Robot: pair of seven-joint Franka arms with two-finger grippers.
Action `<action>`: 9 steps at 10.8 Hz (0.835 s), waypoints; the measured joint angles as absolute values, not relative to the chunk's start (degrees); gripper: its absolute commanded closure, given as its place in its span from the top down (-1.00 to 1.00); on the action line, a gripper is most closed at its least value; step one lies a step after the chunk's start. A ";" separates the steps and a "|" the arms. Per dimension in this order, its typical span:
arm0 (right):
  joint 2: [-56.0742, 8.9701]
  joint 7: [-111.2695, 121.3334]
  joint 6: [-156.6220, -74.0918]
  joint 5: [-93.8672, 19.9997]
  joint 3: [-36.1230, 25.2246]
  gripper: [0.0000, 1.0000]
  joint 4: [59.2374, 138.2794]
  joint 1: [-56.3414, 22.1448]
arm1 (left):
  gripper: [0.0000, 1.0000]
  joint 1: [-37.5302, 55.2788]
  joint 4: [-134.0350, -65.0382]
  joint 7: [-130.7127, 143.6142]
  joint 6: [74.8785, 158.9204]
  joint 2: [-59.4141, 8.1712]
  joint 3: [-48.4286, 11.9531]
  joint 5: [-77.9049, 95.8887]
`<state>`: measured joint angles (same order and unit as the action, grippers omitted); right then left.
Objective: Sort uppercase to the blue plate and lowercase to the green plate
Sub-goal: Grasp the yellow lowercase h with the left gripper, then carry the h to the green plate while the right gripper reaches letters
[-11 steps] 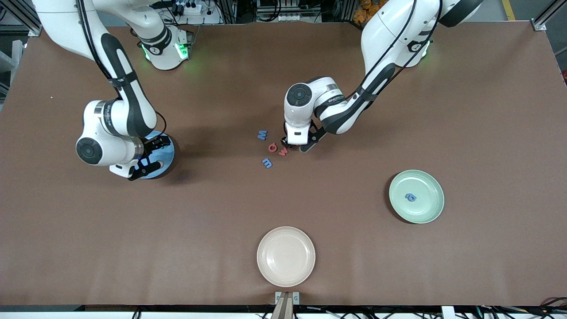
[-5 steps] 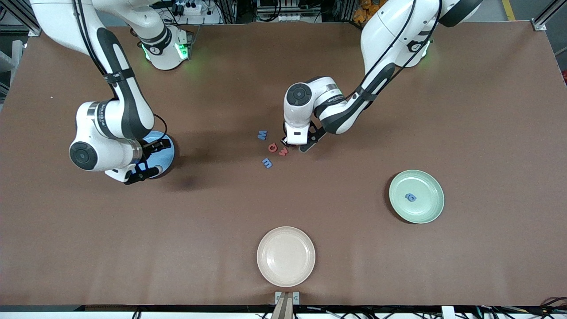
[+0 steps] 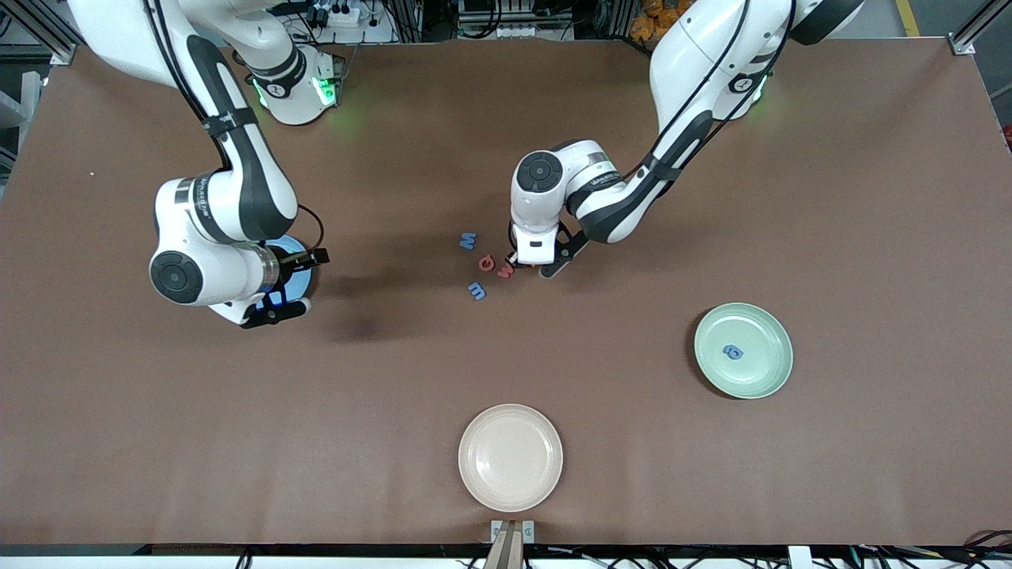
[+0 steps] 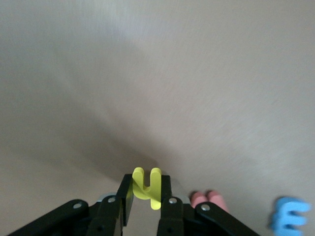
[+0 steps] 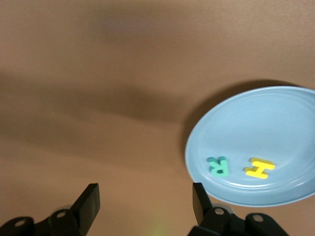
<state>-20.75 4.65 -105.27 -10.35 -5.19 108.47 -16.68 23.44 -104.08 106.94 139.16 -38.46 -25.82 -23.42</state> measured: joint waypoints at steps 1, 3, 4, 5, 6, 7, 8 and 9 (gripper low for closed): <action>-20.68 1.38 -104.94 -10.38 -3.43 0.71 107.98 -16.70 | -1.00 22.37 -103.89 106.75 138.11 -36.68 -25.77 -23.62; -20.53 -5.02 -104.90 -10.39 0.68 0.71 107.27 -16.82 | -1.00 19.96 -103.83 103.25 134.16 -32.66 -25.69 -23.74; -20.46 -7.80 -104.91 -10.38 2.33 0.71 106.83 -16.93 | -1.00 18.36 -103.83 100.05 132.57 -31.05 -25.65 -23.75; -20.40 -10.45 -104.95 -10.38 3.81 0.71 106.51 -16.96 | -1.00 16.33 -103.84 95.89 131.23 -29.70 -25.61 -23.75; -20.35 -12.73 -104.98 -10.38 5.06 0.71 106.20 -16.98 | -1.00 13.74 -103.85 91.19 130.26 -28.63 -25.59 -23.75; -20.30 -14.61 -105.00 -10.38 6.00 0.72 105.87 -16.99 | -1.00 10.73 -103.81 86.48 130.06 -27.93 -25.59 -23.74; -20.25 -16.40 -105.02 -10.38 6.80 0.77 105.47 -17.00 | -1.00 7.61 -103.59 81.70 130.06 -27.53 -25.64 -23.57; -20.20 -19.02 -105.15 -10.34 7.97 0.81 104.99 -16.99 | -1.00 4.81 -103.17 76.40 130.06 -27.30 -25.64 -23.01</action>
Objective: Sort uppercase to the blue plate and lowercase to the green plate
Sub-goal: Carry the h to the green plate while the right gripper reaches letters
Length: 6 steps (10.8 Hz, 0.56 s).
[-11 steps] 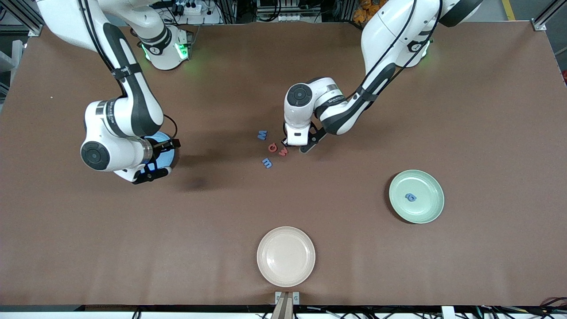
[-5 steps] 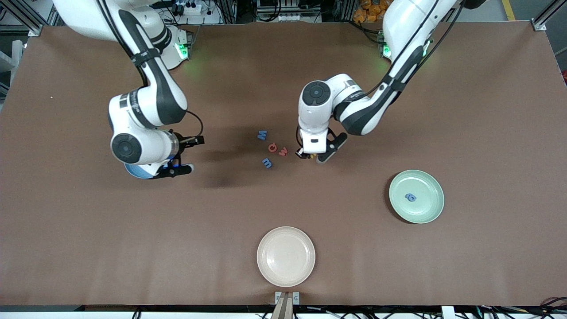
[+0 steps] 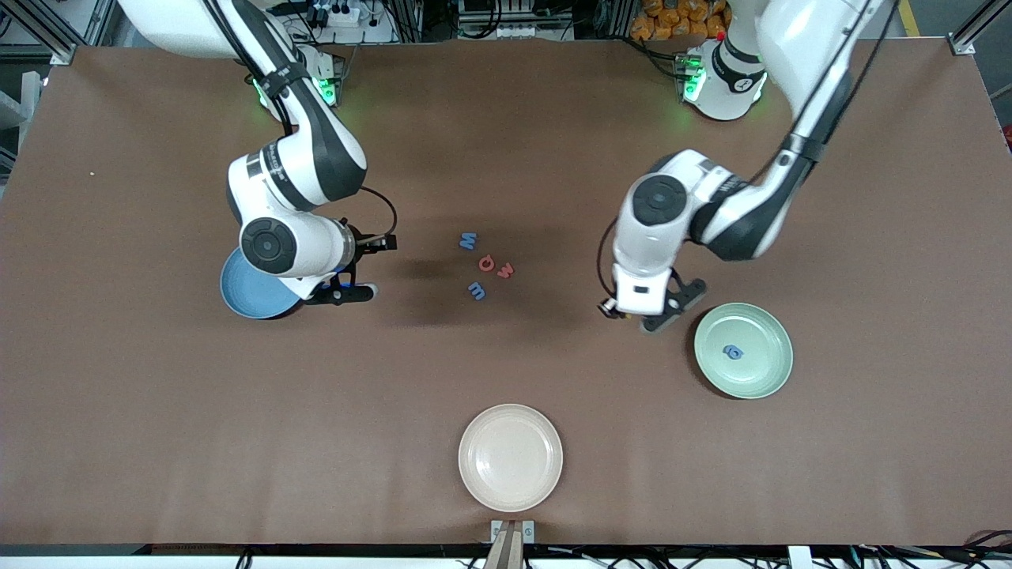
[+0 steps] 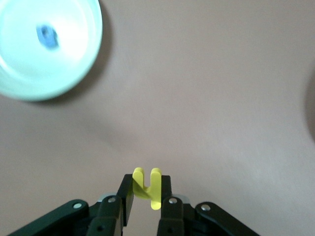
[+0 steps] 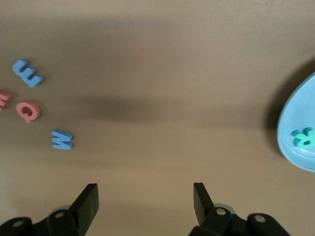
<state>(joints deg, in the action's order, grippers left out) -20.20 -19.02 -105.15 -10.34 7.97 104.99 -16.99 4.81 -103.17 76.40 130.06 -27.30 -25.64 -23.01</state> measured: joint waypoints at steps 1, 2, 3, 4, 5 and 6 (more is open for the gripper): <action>-20.17 -22.70 -105.29 -9.77 9.70 0.81 104.28 -16.99 | -1.00 1.93 -102.92 70.70 130.06 -27.17 -25.65 -22.30; -20.14 -27.29 -105.62 -8.03 12.18 0.81 103.53 -17.01 | -1.00 -1.13 -102.83 64.71 130.06 -27.13 -25.66 -21.92; -20.13 -32.17 -106.53 -5.77 14.96 0.81 102.93 -17.13 | -1.00 -4.01 -102.86 58.97 130.04 -27.14 -25.64 -21.73; -20.13 -36.40 -107.87 -4.38 17.16 0.81 102.71 -17.44 | -1.00 -6.71 -102.90 53.37 129.99 -27.14 -25.62 -21.63; -20.13 -39.42 -109.14 -3.82 18.62 0.81 102.69 -17.84 | -1.00 -9.29 -102.97 48.18 129.91 -27.17 -25.62 -21.53; -20.13 -41.51 -110.30 -3.50 19.48 0.83 102.68 -18.15 | -1.00 -11.47 -103.24 44.23 129.84 -27.25 -25.62 -21.43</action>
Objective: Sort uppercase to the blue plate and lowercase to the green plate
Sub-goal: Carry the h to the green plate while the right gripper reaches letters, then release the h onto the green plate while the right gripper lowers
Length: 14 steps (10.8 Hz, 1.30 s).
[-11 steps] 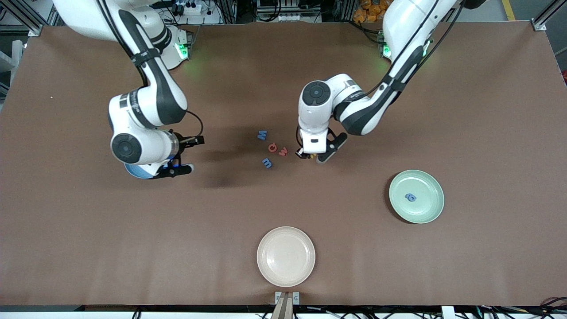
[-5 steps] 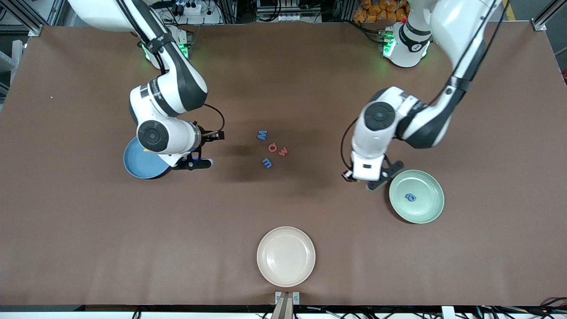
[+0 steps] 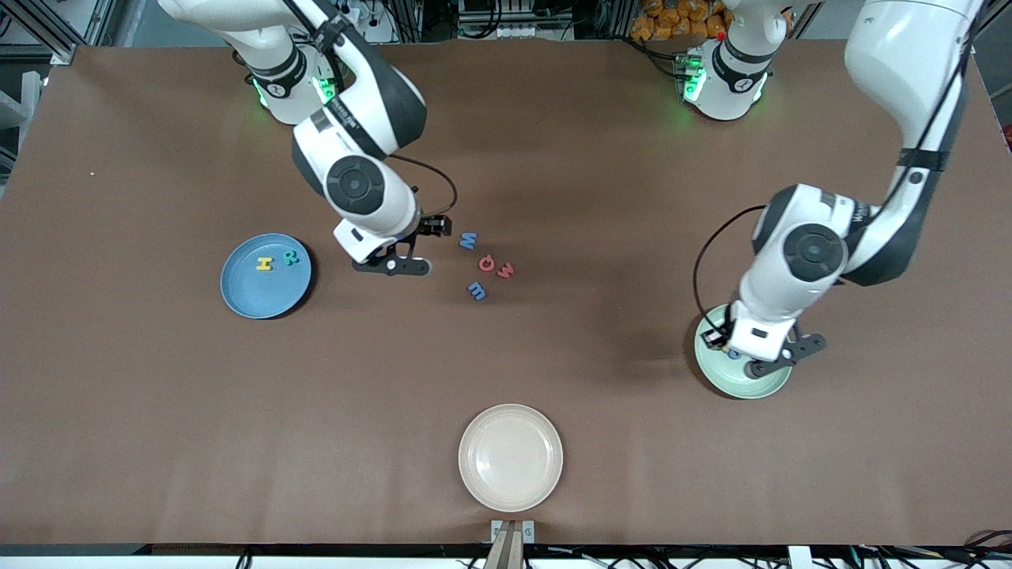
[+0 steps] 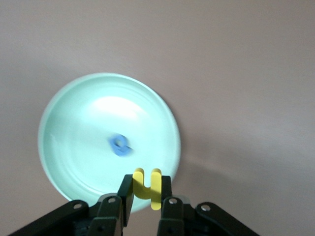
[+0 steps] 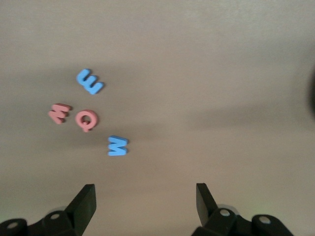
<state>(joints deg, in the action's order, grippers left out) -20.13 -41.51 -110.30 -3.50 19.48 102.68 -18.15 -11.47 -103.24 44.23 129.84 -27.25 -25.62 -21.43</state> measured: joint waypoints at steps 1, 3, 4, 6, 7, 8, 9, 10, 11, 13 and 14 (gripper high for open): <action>-20.14 -43.21 -111.26 -3.21 20.00 0.86 102.68 -18.39 | -1.00 -13.13 -103.59 41.41 129.83 -27.54 -25.61 -21.40; -20.39 -47.50 -112.95 -0.76 21.03 0.86 102.70 -19.19 | -0.63 -15.05 -103.88 36.80 129.84 -29.16 -25.61 -21.39; -20.79 -50.52 -113.99 0.94 21.62 0.87 102.73 -20.09 | -0.41 -15.73 -103.87 34.88 129.85 -30.45 -25.59 -21.39; -22.15 -56.23 -116.54 3.44 22.67 0.87 102.80 -22.20 | 0.14 -16.40 -103.75 31.81 130.14 -33.27 -25.56 -21.39; -22.85 -58.43 -117.70 4.25 23.26 0.87 102.83 -22.78 | 0.59 -16.44 -103.48 30.02 130.32 -34.04 -25.54 -21.39; -23.55 -60.30 -118.81 5.16 23.62 0.87 102.91 -23.16 | 1.00 -16.45 -103.06 28.70 130.34 -34.28 -25.54 -21.39; -24.18 -61.53 -119.86 5.88 23.71 0.87 103.02 -23.51 | 1.00 -16.44 -102.48 28.10 130.34 -34.27 -25.56 -21.39; -24.80 -62.29 -121.53 6.08 23.73 0.87 103.44 -23.80 | 1.00 -16.43 -101.91 27.90 130.34 -34.27 -25.57 -21.39; -25.38 -62.82 -123.96 6.20 23.75 0.87 104.22 -23.96 | 1.00 -16.43 -101.40 27.32 130.34 -34.26 -25.57 -21.39; -26.75 -64.83 -127.91 9.12 23.81 0.87 105.48 -24.20 | 1.00 -16.43 -99.94 25.66 130.30 -34.09 -25.57 -21.39; -27.52 -66.80 -129.08 11.81 23.88 0.85 105.72 -24.40 | 1.00 -16.42 -99.27 24.77 130.27 -33.83 -25.59 -21.39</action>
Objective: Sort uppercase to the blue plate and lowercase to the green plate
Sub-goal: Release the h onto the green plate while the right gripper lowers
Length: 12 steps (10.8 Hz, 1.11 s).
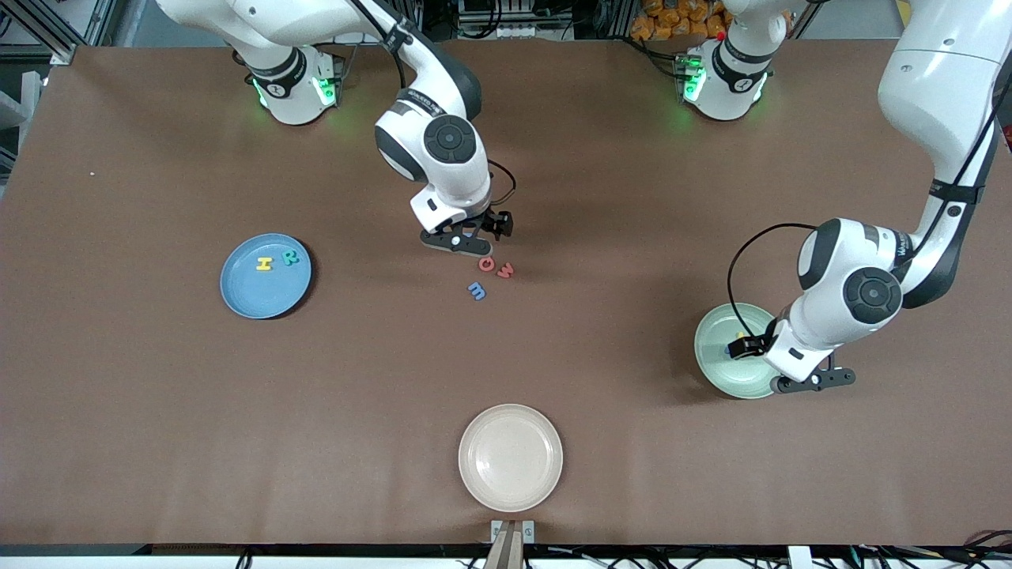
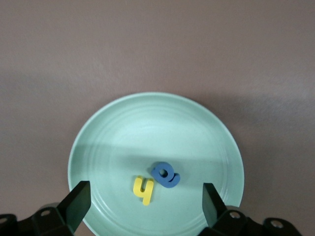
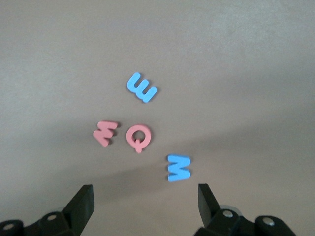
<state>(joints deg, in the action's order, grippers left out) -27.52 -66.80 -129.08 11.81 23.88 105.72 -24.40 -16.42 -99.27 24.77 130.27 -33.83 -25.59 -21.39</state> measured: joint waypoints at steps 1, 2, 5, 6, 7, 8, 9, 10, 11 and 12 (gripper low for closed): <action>-28.33 -68.52 -130.55 14.16 23.95 0.85 105.83 -24.82 | 1.00 -16.40 -98.71 24.00 130.21 -33.37 -25.69 -21.39; -29.16 -69.55 -132.13 15.83 23.97 0.85 105.87 -25.34 | 1.00 -16.35 -98.42 23.59 130.06 -32.72 -25.86 -21.39; -31.53 -70.44 -135.34 19.61 23.94 0.85 105.96 -25.74 | 1.00 -15.76 -98.15 23.53 128.79 -30.39 -26.67 -21.39; -32.18 -70.46 -136.00 20.78 23.89 0.84 105.98 -25.74 | 1.00 -15.58 -97.88 23.54 128.16 -29.90 -27.14 -21.39; -32.85 -70.50 -136.74 22.25 23.75 0.83 106.00 -25.73 | 1.00 -15.42 -97.35 23.64 127.51 -29.68 -27.71 -21.39; -33.58 -70.56 -137.71 23.21 23.54 0.83 106.02 -25.73 | 1.00 -15.13 -96.75 23.68 127.00 -29.60 -28.03 -21.38; -34.42 -70.60 -139.01 23.70 23.10 0.79 106.05 -25.71 | 1.00 -14.59 -96.15 23.71 126.77 -29.62 -28.15 -21.37; -35.35 -70.60 -140.39 23.88 22.36 0.70 106.09 -25.67 | 1.00 -13.86 -95.73 24.10 126.70 -29.63 -28.16 -21.32; -36.25 -70.59 -141.47 24.04 21.78 0.67 106.09 -25.51 | 1.00 -13.14 -95.51 24.95 126.65 -29.71 -28.15 -21.30; -36.89 -70.58 -142.02 24.16 21.57 0.55 106.09 -25.29 | 1.00 -12.40 -95.27 25.61 126.59 -29.84 -28.15 -21.30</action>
